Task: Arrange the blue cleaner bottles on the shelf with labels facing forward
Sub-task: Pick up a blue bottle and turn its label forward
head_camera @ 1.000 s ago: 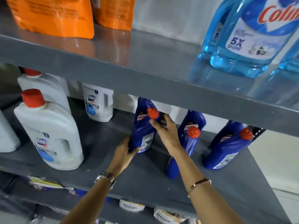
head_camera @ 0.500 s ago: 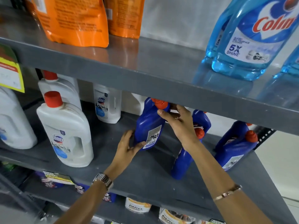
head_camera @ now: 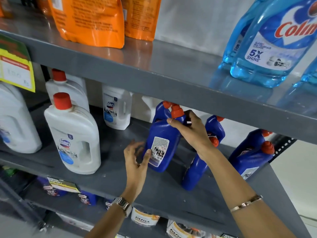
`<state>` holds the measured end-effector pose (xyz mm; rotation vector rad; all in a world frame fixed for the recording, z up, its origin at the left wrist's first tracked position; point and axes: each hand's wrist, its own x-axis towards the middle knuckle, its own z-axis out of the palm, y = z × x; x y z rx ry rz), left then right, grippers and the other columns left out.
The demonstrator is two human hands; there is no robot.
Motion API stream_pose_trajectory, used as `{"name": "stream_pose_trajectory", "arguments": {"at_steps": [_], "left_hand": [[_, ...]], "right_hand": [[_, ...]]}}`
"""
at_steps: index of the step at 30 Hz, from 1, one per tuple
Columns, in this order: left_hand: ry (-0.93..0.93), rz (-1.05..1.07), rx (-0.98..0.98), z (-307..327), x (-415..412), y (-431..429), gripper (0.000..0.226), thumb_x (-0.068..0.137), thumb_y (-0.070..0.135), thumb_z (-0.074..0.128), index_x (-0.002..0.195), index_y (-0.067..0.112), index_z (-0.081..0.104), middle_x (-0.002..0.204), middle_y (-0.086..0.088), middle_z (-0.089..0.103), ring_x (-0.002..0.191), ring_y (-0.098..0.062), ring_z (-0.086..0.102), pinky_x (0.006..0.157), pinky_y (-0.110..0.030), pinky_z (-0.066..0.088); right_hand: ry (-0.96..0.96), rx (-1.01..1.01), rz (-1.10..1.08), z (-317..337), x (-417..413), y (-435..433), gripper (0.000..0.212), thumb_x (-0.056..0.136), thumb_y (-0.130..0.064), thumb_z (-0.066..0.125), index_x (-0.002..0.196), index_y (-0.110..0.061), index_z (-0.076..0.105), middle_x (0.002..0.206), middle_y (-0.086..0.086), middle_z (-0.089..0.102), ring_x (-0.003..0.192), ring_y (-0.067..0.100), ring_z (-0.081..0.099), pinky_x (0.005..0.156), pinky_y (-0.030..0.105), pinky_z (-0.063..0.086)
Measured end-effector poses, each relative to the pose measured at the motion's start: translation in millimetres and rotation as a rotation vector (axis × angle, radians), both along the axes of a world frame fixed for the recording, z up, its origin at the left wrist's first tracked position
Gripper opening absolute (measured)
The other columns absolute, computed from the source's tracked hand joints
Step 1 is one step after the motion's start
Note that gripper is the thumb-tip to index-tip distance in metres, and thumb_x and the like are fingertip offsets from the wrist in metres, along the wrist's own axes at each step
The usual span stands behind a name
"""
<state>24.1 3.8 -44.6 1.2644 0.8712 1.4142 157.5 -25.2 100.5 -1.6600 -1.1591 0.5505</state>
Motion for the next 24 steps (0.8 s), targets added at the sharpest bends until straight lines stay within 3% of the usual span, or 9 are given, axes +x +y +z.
{"name": "stream_pose_trajectory", "arguments": {"at_steps": [2,3,6,8,11,14,17,21,24], "left_hand": [[0.072,0.067,0.063,8,4,-1,0.035,0.087,0.003,0.055,0.100,0.035,0.058,0.131,-0.014,0.040,0.107,0.011,0.049,0.085,-0.006,0.042],[0.085,0.050,0.073,10,6,-2,0.035,0.090,0.005,0.052,0.103,0.037,0.058,0.130,-0.012,0.041,0.107,0.015,0.046,0.082,0.000,0.039],[0.062,-0.124,0.061,11,8,-6,0.031,0.090,0.038,0.052,0.121,0.040,0.048,0.130,-0.002,0.040,0.118,0.004,0.045,0.091,-0.008,0.041],[0.155,-0.173,0.109,8,9,-4,0.069,0.075,0.056,0.062,0.134,0.031,0.039,0.131,0.003,0.036,0.120,0.005,0.042,0.095,-0.012,0.040],[0.275,-0.124,0.175,8,9,4,0.081,0.067,0.035,0.079,0.136,0.026,0.037,0.120,0.003,0.032,0.107,0.018,0.038,0.087,0.002,0.035],[0.255,-0.180,0.157,8,2,15,0.063,0.069,0.026,0.079,0.121,0.038,0.047,0.110,0.002,0.037,0.101,0.013,0.043,0.090,-0.006,0.040],[0.213,-0.287,0.119,11,-7,26,0.057,0.064,0.027,0.080,0.113,0.040,0.052,0.107,0.006,0.049,0.097,0.004,0.054,0.085,-0.019,0.050],[0.031,-0.395,0.032,13,-13,42,0.062,0.066,0.015,0.080,0.117,0.028,0.047,0.109,0.004,0.065,0.099,-0.017,0.065,0.076,-0.025,0.056],[0.124,-0.402,-0.020,10,-14,57,0.048,0.066,0.010,0.077,0.102,0.028,0.050,0.104,0.000,0.065,0.095,-0.020,0.066,0.080,-0.032,0.056]], "right_hand": [[0.019,-0.050,-0.003,4,-2,-1,0.036,0.076,-0.040,0.071,0.102,-0.021,0.055,0.106,0.003,0.065,0.097,0.022,0.064,0.089,0.044,0.054],[0.034,-0.077,-0.006,6,-3,-1,0.039,0.077,-0.039,0.070,0.106,-0.020,0.055,0.107,0.005,0.064,0.097,0.022,0.064,0.087,0.045,0.055],[0.129,-0.149,0.082,13,-7,-3,0.040,0.080,-0.030,0.070,0.114,-0.016,0.056,0.115,0.006,0.059,0.095,0.013,0.063,0.075,0.031,0.060],[0.167,-0.154,0.208,16,-6,-6,0.038,0.079,-0.020,0.072,0.115,-0.014,0.058,0.116,0.007,0.059,0.099,0.016,0.064,0.072,0.022,0.059],[0.013,-0.145,0.336,18,-1,-5,0.041,0.078,-0.010,0.072,0.116,-0.017,0.058,0.104,-0.001,0.061,0.094,0.011,0.064,0.076,0.020,0.057],[-0.244,-0.141,0.350,20,5,4,0.045,0.078,-0.015,0.073,0.118,-0.022,0.054,0.102,-0.012,0.056,0.092,-0.001,0.056,0.079,0.014,0.050],[-0.191,-0.160,0.447,20,11,12,0.039,0.078,-0.020,0.073,0.107,-0.036,0.053,0.106,-0.026,0.055,0.096,-0.017,0.054,0.074,0.000,0.043],[-0.121,-0.106,0.279,5,19,22,0.045,0.070,-0.025,0.079,0.111,-0.017,0.061,0.111,0.000,0.067,0.102,0.009,0.061,0.080,0.015,0.050],[-0.232,-0.032,0.108,-11,13,28,0.044,0.059,-0.033,0.085,0.097,-0.019,0.067,0.095,-0.005,0.069,0.085,0.011,0.064,0.072,0.018,0.051]]}}
